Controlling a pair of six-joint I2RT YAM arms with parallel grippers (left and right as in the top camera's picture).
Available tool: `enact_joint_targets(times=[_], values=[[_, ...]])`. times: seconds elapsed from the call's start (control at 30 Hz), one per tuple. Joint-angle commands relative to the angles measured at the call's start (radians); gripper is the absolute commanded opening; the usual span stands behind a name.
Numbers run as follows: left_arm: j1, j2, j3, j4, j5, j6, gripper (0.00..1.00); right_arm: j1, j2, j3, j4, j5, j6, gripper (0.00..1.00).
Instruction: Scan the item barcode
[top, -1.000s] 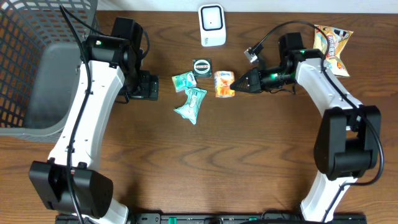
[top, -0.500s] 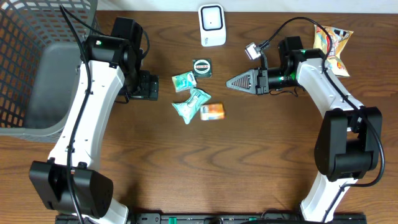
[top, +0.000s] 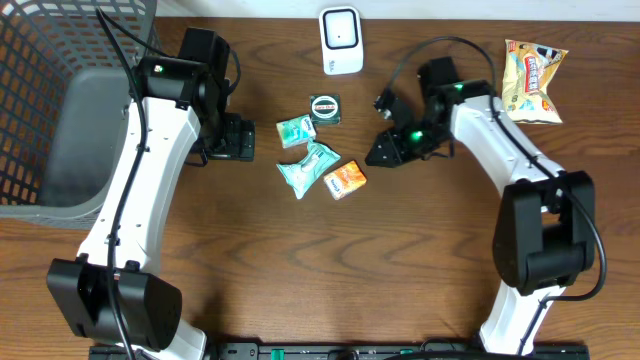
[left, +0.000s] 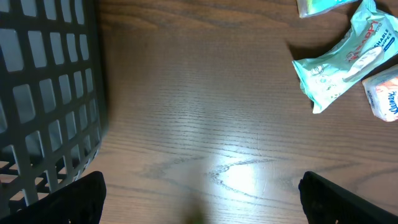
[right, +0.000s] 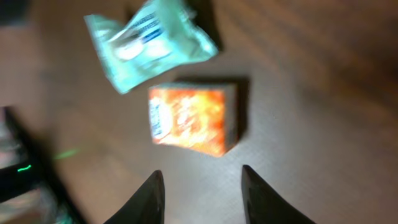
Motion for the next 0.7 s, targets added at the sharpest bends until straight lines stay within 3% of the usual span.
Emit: enact_joint_targets(times=[0.0, 0.3, 0.67], values=[[0.003, 0.003, -0.003, 0.0, -0.016, -0.009, 0.98, 0.054, -0.005, 0.041, 0.077, 0.135, 0.042, 0.35], [0.003, 0.003, -0.003, 0.0, -0.016, -0.009, 0.98, 0.2, 0.062, 0.019, 0.309, 0.406, 0.042, 0.44], [0.003, 0.003, -0.003, 0.0, -0.016, -0.009, 0.98, 0.218, 0.132, 0.018, 0.182, 0.406, 0.031, 0.43]])
